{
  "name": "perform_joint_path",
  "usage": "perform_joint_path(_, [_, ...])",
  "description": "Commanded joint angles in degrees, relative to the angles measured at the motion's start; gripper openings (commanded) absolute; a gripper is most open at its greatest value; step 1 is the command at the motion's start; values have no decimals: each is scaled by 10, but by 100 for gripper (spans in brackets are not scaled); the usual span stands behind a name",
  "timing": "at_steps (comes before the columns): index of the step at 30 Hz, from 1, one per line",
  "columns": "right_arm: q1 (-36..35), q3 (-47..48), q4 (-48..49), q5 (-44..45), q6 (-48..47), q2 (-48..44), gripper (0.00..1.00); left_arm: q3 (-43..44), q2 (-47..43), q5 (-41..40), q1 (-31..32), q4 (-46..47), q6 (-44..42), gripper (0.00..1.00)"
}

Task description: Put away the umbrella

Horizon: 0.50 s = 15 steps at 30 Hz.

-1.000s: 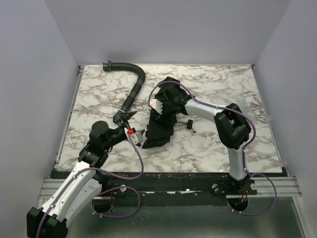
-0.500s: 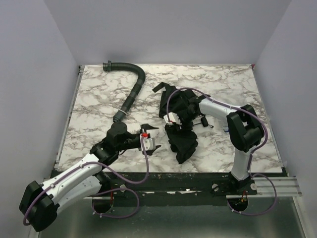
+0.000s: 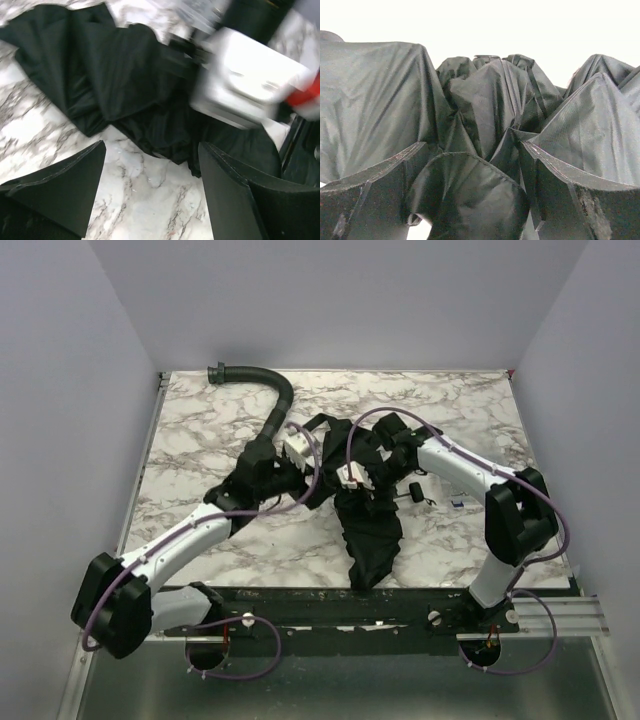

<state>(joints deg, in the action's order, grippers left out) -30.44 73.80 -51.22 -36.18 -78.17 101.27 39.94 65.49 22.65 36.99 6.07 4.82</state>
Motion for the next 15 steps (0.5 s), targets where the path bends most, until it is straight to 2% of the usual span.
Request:
perform_joint_path(1, [-6, 10, -33, -35, 2, -21, 80, 59, 55, 41, -105, -53, 218, 85])
perform_joint_path(2, [-7, 8, -31, -37, -1, -25, 80, 59, 66, 64, -124, -42, 251, 97])
perform_joint_path(4, [-10, 9, -30, -46, -1, -34, 81, 62, 90, 89, -154, -21, 287, 98])
perform_joint_path(6, [-13, 22, -50, -64, -12, -45, 81, 99, 130, 81, -162, -51, 289, 98])
perform_joint_path(11, [-21, 76, -121, -118, -50, -78, 81, 245, 264, 52, -167, -160, 278, 84])
perform_joint_path(15, [-38, 67, -151, -151, -58, -120, 81, 340, 353, 21, -168, -223, 280, 75])
